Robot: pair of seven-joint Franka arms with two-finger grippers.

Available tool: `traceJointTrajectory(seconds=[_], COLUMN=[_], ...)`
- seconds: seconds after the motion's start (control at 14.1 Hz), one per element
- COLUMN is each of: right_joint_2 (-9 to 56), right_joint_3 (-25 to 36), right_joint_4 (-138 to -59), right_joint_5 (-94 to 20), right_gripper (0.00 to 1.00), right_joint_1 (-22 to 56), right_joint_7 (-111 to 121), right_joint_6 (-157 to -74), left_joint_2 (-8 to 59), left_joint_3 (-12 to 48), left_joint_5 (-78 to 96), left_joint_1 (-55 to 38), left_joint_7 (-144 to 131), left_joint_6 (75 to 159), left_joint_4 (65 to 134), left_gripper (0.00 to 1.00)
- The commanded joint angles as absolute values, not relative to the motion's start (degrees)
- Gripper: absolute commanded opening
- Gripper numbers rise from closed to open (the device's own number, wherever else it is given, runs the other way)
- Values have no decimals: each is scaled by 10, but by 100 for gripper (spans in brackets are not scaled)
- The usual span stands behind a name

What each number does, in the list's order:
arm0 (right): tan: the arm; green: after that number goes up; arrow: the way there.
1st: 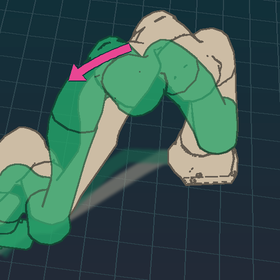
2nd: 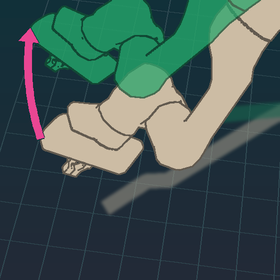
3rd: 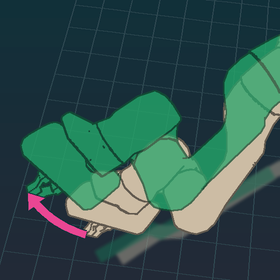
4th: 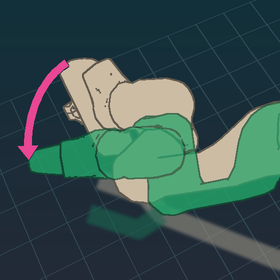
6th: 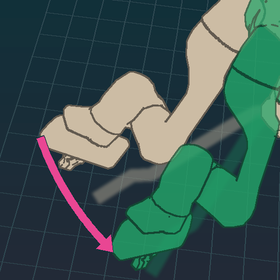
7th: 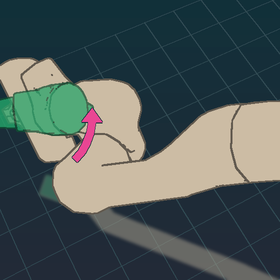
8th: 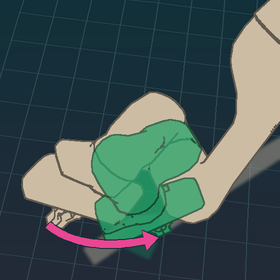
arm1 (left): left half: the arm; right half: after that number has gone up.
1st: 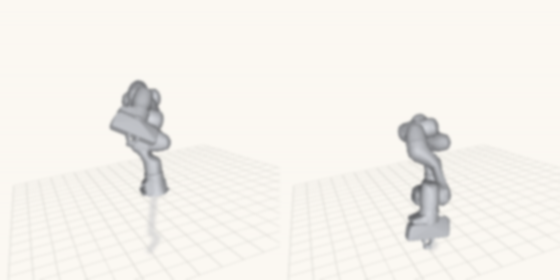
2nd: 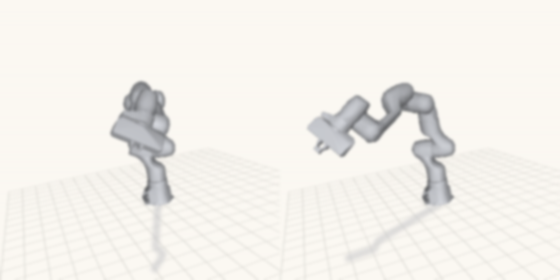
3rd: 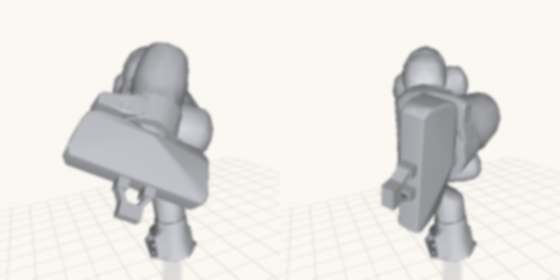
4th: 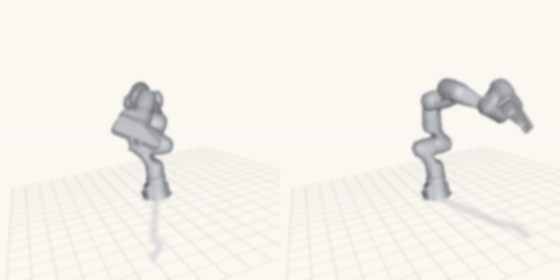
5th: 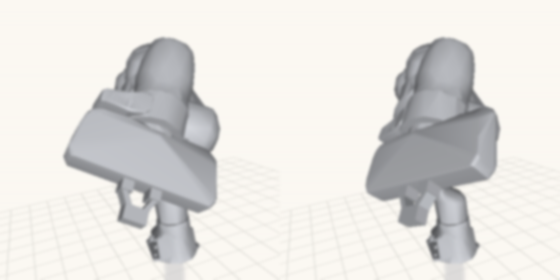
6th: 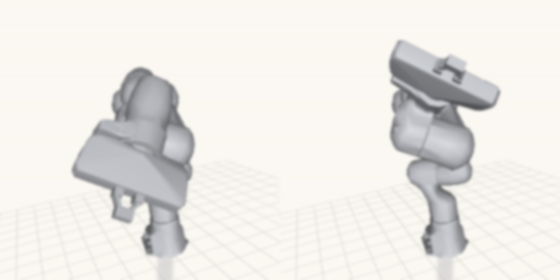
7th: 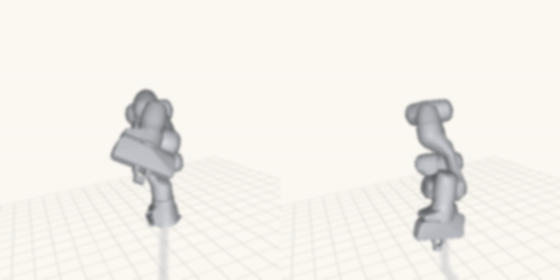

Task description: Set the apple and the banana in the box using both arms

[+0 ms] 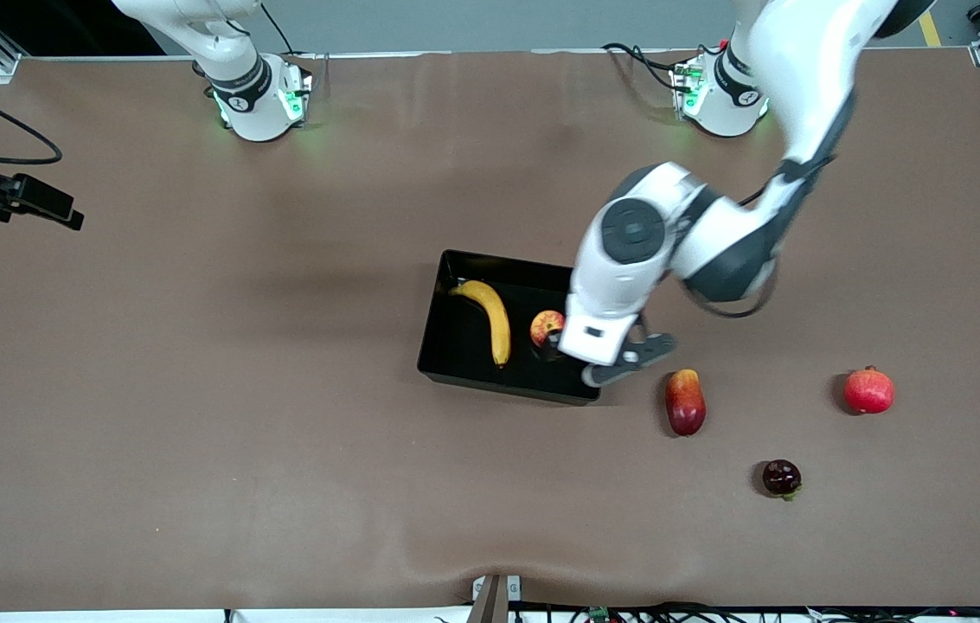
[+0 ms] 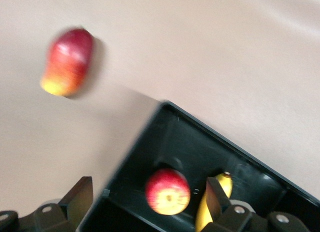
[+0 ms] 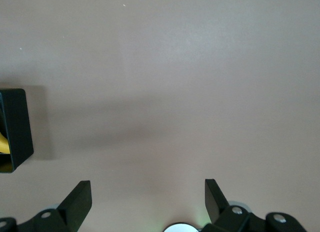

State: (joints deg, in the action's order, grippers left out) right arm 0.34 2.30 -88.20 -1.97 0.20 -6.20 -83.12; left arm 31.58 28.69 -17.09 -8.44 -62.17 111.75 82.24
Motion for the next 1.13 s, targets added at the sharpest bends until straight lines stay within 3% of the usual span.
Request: traceJointTrajectory(seconds=[0.0, 0.35, 0.71, 1.06], right_joint_2=[4, 1, 2, 2], right_joint_3=[25, 23, 27, 25], right_joint_4=[-879, -879, -888, -888], right_joint_5=[-10, 66, -26, -25], right_gripper=[100, 100, 100, 100], right_joint_1=[3, 40, -7, -5], right_joint_7=[-65, -69, -65, -63], right_joint_6=[-837, -835, -834, -844], left_joint_2=[266, 186, 117, 52], left_joint_3=[288, 288, 287, 287], left_joint_5=[-151, -146, -131, -97], left_joint_1=[-22, 86, 154, 203], left_joint_7=[-539, -360, -224, -76], left_joint_6=[1072, 1000, 941, 918], left_joint_4=[841, 841, 840, 842], left_gripper=[100, 100, 100, 100])
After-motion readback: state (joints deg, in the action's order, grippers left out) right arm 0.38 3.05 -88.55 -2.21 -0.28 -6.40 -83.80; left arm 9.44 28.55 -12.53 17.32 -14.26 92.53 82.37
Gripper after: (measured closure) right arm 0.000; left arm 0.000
